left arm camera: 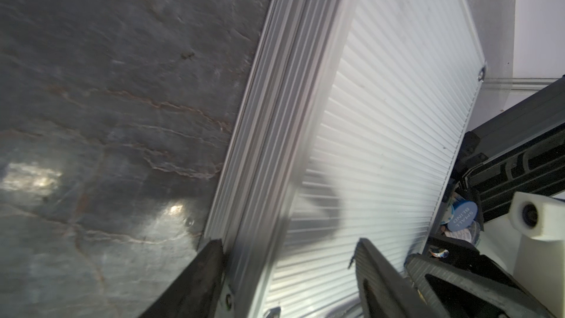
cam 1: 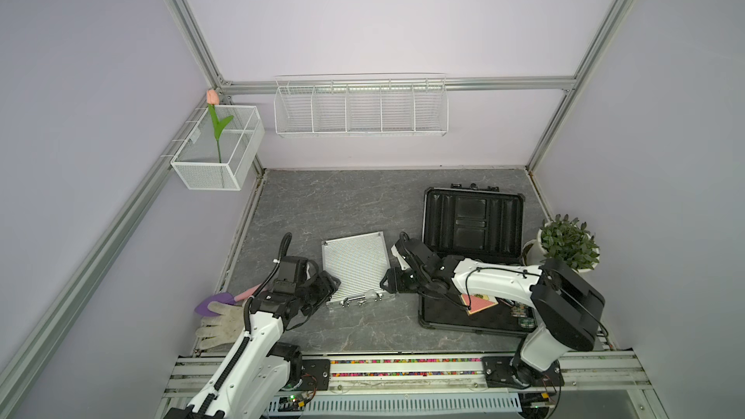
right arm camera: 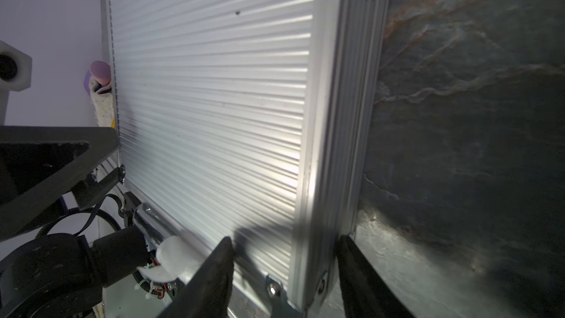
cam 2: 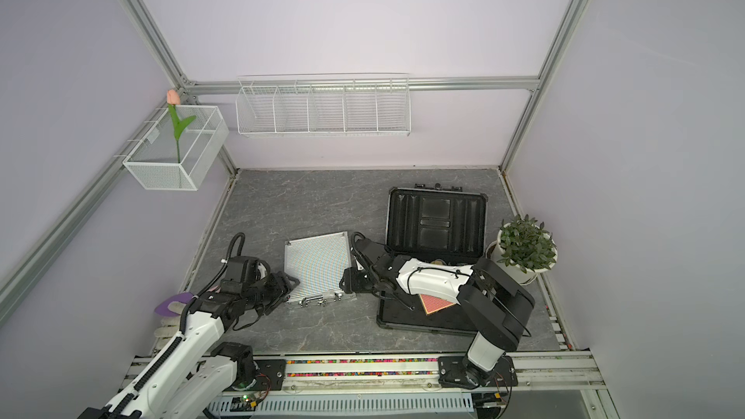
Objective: Open the poker set cases
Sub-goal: Open the case lid on the poker set case.
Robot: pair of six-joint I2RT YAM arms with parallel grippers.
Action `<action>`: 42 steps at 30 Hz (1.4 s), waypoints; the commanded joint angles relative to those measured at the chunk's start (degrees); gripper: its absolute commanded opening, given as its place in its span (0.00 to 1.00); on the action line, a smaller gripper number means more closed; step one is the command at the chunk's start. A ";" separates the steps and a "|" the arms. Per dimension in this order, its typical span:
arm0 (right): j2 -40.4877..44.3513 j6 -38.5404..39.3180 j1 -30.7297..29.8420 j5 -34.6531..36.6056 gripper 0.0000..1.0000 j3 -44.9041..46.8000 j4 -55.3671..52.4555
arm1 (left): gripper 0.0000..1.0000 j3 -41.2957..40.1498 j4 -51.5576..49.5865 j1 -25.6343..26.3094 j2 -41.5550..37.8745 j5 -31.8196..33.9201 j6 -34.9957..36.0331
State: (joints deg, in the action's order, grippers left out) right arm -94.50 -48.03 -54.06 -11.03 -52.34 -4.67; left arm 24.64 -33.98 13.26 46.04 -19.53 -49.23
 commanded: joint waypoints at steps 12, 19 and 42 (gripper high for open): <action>5.25 -5.84 -0.77 -7.08 0.55 5.67 14.54 | 0.69 5.97 1.28 0.63 -2.06 -8.24 -1.78; 6.32 -12.05 -0.08 -7.97 0.55 10.76 27.09 | 0.69 6.97 0.80 0.63 -2.53 -8.06 -1.75; 10.02 -14.19 0.07 -4.99 0.57 15.90 41.20 | 0.71 9.81 -1.91 0.54 -6.31 -2.90 0.66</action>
State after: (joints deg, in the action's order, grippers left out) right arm -86.67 -61.39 -52.58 -11.81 -36.51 26.87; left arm 31.33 -39.72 13.13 40.58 -18.90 -48.90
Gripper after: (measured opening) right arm 0.565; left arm 0.711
